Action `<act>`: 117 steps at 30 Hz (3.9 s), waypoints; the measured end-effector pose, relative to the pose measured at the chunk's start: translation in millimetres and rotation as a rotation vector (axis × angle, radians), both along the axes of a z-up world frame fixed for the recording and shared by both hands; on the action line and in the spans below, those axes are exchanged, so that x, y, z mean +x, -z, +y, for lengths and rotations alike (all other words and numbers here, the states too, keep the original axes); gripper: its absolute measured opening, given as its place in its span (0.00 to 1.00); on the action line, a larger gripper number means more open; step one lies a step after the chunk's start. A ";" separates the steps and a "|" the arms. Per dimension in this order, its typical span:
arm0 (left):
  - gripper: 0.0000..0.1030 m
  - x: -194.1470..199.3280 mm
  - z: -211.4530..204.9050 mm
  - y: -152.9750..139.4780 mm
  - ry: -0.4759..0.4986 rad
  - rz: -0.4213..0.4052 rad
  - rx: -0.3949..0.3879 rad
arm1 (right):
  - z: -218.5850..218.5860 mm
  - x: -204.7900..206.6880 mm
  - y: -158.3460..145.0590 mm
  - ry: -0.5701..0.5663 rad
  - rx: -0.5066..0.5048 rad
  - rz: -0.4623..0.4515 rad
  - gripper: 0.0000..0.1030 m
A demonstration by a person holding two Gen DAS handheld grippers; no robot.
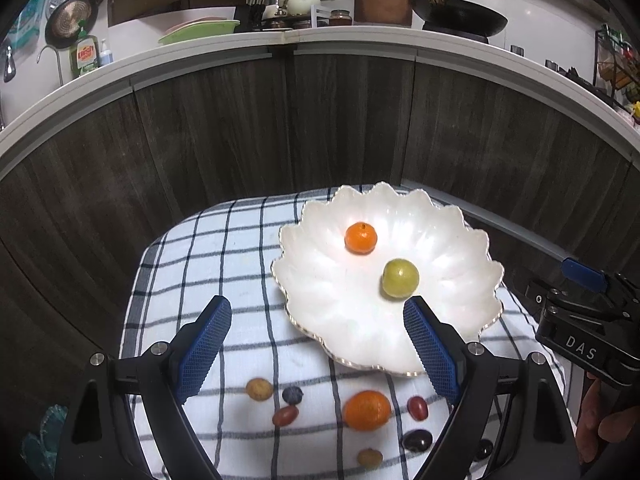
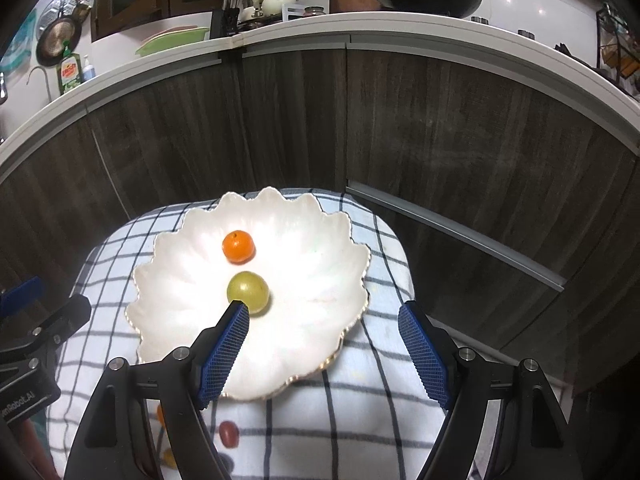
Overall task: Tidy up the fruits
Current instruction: 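Withdraw both grippers from the bowl back toward the remaining fruits, then grasp a small brown longan with the left gripper while the right gripper grasps a dark plum, then carry the longan in the left gripper over the bowl while the right carries the plum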
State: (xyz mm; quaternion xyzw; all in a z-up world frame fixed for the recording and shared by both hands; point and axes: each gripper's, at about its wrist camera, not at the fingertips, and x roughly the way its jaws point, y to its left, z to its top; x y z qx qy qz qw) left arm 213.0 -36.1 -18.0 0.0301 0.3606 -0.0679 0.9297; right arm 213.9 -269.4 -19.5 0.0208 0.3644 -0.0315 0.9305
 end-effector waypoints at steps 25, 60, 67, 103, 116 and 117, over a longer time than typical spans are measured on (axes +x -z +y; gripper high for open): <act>0.86 -67.6 -1.8 50.8 0.073 0.036 -0.010 | 5.9 -77.4 41.2 -0.039 -0.043 0.066 0.76; 0.59 -81.4 -19.8 124.5 0.120 0.137 0.024 | 25.1 -112.5 100.4 -0.144 -0.029 0.167 0.66; 0.51 -77.9 -22.1 132.8 0.126 0.167 0.009 | 28.6 -110.1 107.9 -0.169 -0.015 0.193 0.50; 0.23 -75.2 -22.8 125.1 0.129 0.179 -0.011 | 21.5 -99.3 109.7 -0.169 0.059 0.214 0.27; 0.23 -68.0 -21.1 105.6 0.119 0.152 -0.005 | 16.7 -87.1 90.2 -0.156 0.050 0.175 0.27; 0.23 -66.1 -21.6 102.9 0.119 0.148 -0.006 | 16.1 -86.2 88.7 -0.156 0.049 0.171 0.27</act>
